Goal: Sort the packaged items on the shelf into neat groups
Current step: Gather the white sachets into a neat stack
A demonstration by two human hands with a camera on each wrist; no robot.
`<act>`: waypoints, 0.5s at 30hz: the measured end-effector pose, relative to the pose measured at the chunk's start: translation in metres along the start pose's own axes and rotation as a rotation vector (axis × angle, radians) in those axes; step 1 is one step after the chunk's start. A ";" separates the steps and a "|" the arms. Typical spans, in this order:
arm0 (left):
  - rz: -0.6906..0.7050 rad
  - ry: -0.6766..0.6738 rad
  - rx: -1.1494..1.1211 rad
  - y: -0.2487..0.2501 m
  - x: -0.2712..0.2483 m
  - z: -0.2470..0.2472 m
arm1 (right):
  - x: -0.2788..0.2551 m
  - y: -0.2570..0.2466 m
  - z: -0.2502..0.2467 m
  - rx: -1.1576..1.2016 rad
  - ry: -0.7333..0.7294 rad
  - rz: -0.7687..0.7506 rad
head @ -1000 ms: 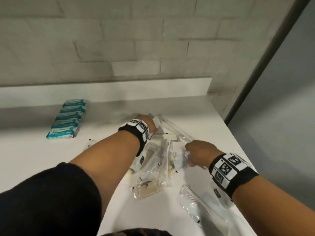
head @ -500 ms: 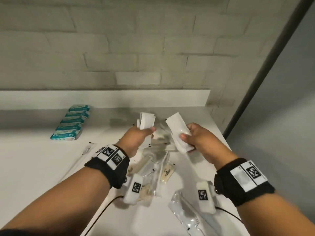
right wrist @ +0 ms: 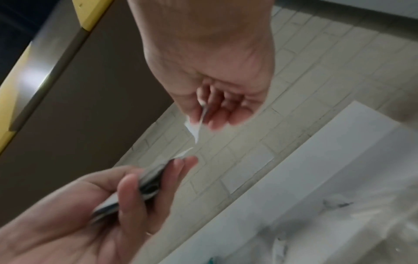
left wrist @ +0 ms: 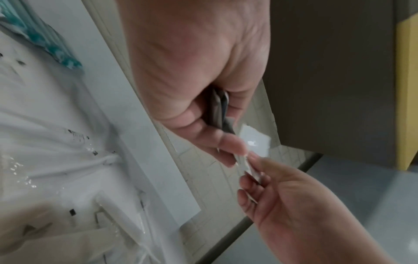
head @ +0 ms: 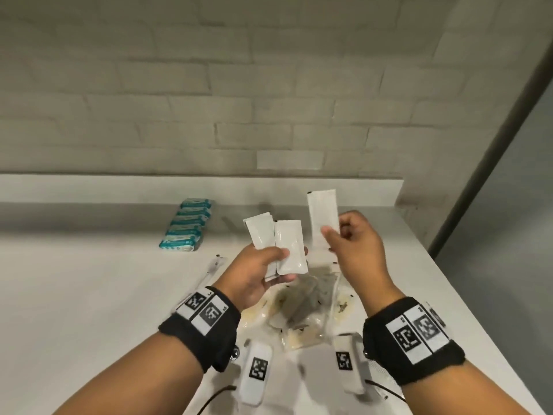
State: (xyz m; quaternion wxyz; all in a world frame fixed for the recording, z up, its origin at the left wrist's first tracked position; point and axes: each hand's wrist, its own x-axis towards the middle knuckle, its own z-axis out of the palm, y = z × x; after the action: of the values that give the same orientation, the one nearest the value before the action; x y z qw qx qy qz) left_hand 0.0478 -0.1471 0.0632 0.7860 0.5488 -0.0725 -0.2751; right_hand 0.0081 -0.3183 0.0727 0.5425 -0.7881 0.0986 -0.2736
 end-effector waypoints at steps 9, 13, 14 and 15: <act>0.043 -0.088 -0.077 0.011 -0.025 -0.025 | -0.037 -0.003 0.020 -0.684 -0.003 -0.744; 0.075 0.028 -0.003 0.008 -0.029 -0.044 | -0.052 -0.011 0.022 -0.480 -0.271 -0.546; 0.081 0.046 0.010 0.009 -0.031 -0.048 | -0.055 -0.016 0.023 -0.354 -0.251 -0.440; 0.085 0.053 0.026 0.010 -0.032 -0.052 | -0.055 -0.021 0.024 -0.247 -0.205 -0.335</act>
State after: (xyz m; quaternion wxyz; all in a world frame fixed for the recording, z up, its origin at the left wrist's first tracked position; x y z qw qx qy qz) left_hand 0.0462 -0.0858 0.0577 0.7914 0.5626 -0.0783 -0.2259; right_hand -0.0275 -0.2662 0.0678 0.3962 -0.8774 -0.0565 -0.2644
